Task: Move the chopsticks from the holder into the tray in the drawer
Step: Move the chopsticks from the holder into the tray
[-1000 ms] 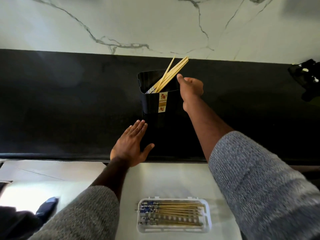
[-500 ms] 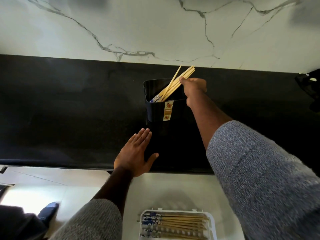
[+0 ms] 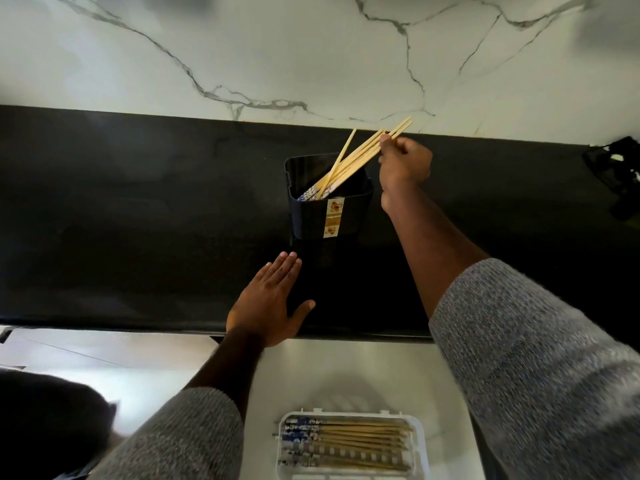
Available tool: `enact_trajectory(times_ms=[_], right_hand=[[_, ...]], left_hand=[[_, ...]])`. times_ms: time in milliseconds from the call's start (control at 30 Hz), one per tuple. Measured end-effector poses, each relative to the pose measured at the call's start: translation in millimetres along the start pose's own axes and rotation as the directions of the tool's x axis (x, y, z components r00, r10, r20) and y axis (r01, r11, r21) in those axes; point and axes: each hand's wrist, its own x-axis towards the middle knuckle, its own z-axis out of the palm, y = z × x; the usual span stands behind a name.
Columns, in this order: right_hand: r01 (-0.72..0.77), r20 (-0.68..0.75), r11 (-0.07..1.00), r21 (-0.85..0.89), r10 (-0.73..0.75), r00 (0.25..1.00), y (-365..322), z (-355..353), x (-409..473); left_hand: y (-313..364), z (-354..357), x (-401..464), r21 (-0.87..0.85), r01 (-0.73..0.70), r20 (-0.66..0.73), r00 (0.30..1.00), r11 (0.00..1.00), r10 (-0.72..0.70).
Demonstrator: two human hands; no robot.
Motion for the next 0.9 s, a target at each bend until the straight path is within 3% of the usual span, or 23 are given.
enact_trajectory(times_ms=[133, 300, 433, 567, 800, 900], right_hand=[[0.034, -0.073, 0.994, 0.109, -0.026, 0.997, -2.0, -21.4, -3.2], [-0.018, -0.126, 0.969, 0.247, 0.051, 0.991, -3.6, -54.9, -16.6], [-0.151, -0.083, 0.909, 0.389, 0.198, 0.977, 10.5, -84.6, -44.6], [-0.144, -0.074, 0.833, 0.534, 0.216, 0.974, 41.5, -114.2, -75.9], [-0.289, -0.013, 0.797, 0.531, 0.348, 0.937, 102.6, -175.5, -136.6], [-0.327, -0.061, 0.806, 0.493, 0.407, 0.911, 141.2, -200.8, -171.5]], left_hand=[[0.9, -1.5, 0.7, 0.002, 0.007, 0.006, 1.0, 1.0, -0.007], [1.7, -2.6, 1.2, -0.021, 0.012, 0.004, 1.0, 1.0, -0.012], [0.6, -1.4, 1.2, -0.017, 0.023, -0.005, 1.0, 1.0, -0.023], [1.5, -1.9, 0.4, -0.019, 0.022, -0.018, 1.0, 1.0, -0.022], [5.3, -6.4, 0.0, -0.006, 0.025, -0.02, 0.999, 1.0, -0.025], [8.2, -9.1, -1.0, 0.002, 0.018, -0.018, 1.0, 1.0, -0.018]])
